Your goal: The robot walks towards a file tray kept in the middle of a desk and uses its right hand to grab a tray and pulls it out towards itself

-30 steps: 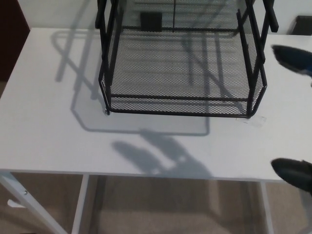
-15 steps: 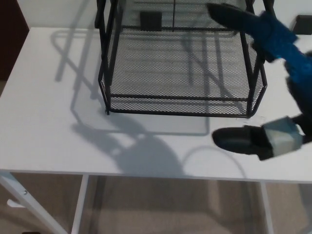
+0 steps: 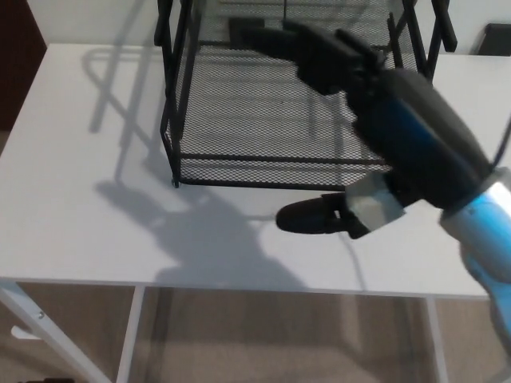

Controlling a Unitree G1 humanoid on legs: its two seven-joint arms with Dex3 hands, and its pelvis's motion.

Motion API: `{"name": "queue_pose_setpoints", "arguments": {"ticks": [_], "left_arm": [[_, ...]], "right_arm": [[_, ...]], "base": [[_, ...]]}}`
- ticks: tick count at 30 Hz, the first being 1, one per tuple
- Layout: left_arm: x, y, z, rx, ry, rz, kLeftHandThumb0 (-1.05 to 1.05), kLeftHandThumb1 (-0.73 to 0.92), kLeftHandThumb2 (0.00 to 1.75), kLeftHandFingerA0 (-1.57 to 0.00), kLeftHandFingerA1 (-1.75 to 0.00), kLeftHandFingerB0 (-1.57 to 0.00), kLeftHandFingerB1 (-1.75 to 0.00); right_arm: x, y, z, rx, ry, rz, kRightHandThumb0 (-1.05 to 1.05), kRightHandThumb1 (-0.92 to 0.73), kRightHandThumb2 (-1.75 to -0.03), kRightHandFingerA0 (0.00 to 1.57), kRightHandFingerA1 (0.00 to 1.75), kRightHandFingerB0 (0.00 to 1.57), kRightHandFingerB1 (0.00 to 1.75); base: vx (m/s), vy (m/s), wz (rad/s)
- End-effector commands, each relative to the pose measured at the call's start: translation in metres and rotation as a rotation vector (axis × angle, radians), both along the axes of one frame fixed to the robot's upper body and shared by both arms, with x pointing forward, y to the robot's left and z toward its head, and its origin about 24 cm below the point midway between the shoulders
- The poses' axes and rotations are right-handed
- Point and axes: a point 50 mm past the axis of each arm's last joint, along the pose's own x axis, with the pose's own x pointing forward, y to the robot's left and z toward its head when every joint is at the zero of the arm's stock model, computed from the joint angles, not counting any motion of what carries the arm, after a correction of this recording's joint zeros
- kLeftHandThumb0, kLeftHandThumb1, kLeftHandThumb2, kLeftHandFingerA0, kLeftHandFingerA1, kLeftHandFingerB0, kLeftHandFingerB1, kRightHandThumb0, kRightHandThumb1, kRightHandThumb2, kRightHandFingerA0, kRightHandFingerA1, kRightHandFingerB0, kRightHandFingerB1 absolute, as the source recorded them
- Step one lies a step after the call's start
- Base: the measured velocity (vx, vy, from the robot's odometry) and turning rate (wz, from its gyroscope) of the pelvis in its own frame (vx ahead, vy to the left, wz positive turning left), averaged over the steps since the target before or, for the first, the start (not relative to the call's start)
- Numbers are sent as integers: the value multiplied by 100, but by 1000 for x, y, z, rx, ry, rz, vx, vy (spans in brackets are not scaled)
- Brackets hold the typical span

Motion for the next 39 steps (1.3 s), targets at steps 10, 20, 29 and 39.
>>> {"name": "queue_pose_setpoints", "arguments": {"ticks": [10, 20, 29, 39], "left_arm": [[4, 5, 14, 163, -17, -261, -53, 16, 58, -75, -60, -62, -53], [5, 4, 14, 176, -4, -292, -52, 17, 59, -75, -59, -62, -52], [4, 3, 13, 181, 15, -311, -52, 18, 59, -76, -58, -63, -51], [3, 2, 14, 175, 24, -327, -52, 18, 60, -75, -59, -64, -52]], "right_arm": [[38, 41, -36, -757, -381, -615, -75, -26, -66, 0, 18, 2, 26], [35, 45, -32, -794, -466, -649, -57, -28, -79, 0, 27, 0, 23], [36, 41, -37, -791, -499, -679, -59, -31, -82, 0, 24, 3, 26], [32, 42, -47, -811, -480, -677, -62, -31, -81, 0, 27, 0, 24]], "base": [[0, 0, 0], [0, 0, 0], [0, 0, 0], [0, 0, 0]]}}
